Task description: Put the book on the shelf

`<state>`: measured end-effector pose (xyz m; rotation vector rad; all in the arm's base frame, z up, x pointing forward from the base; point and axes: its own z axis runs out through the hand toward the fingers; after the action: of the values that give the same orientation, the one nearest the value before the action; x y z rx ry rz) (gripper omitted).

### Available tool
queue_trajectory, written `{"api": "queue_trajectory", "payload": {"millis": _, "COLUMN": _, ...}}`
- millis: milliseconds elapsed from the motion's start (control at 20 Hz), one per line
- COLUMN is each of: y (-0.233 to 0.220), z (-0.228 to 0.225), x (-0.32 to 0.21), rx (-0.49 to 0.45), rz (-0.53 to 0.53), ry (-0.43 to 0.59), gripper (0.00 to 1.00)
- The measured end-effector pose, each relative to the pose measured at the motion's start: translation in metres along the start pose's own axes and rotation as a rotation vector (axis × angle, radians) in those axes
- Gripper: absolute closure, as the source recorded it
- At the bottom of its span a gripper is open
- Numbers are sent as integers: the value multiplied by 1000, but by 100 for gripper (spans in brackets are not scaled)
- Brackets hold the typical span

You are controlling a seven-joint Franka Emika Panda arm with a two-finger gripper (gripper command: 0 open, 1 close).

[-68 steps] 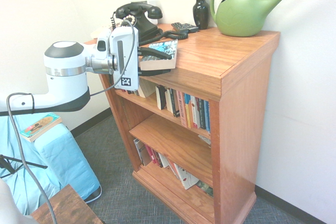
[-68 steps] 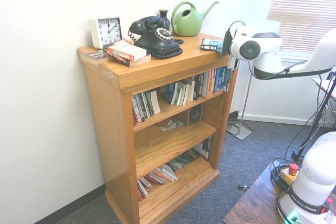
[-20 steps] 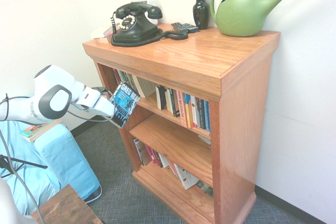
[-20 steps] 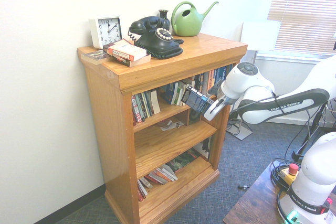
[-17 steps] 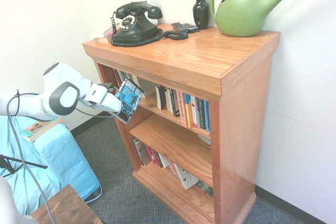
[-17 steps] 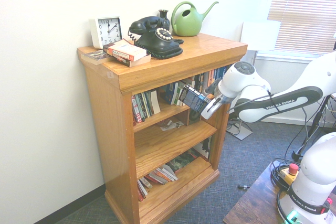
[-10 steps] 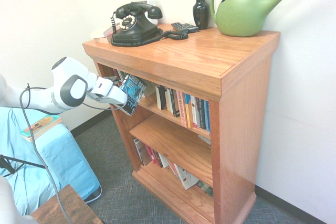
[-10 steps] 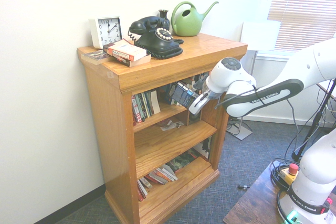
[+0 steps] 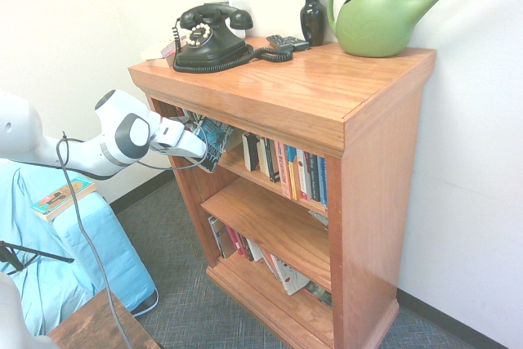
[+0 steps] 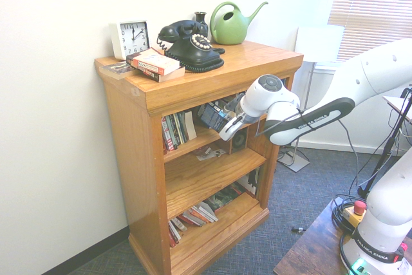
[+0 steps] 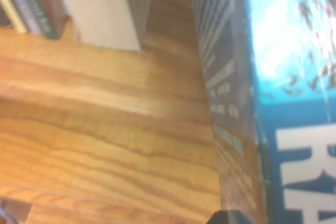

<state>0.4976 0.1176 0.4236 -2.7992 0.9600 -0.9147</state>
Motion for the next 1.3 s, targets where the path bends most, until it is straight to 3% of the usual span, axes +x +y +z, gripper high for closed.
{"api": "queue_trajectory", "payload": {"millis": 850, "y": -37, "z": 28, "x": 10, "rx": 26, "rz": 24, "ry": 16, "gripper": 100}}
{"api": "queue_trajectory", "payload": {"millis": 900, "y": -37, "z": 28, "x": 10, "rx": 26, "rz": 24, "ry": 19, "gripper": 0}}
{"api": "queue_trajectory", "payload": {"millis": 1300, "y": -44, "z": 31, "x": 6, "rx": 25, "rz": 30, "ry": 15, "gripper": 0}}
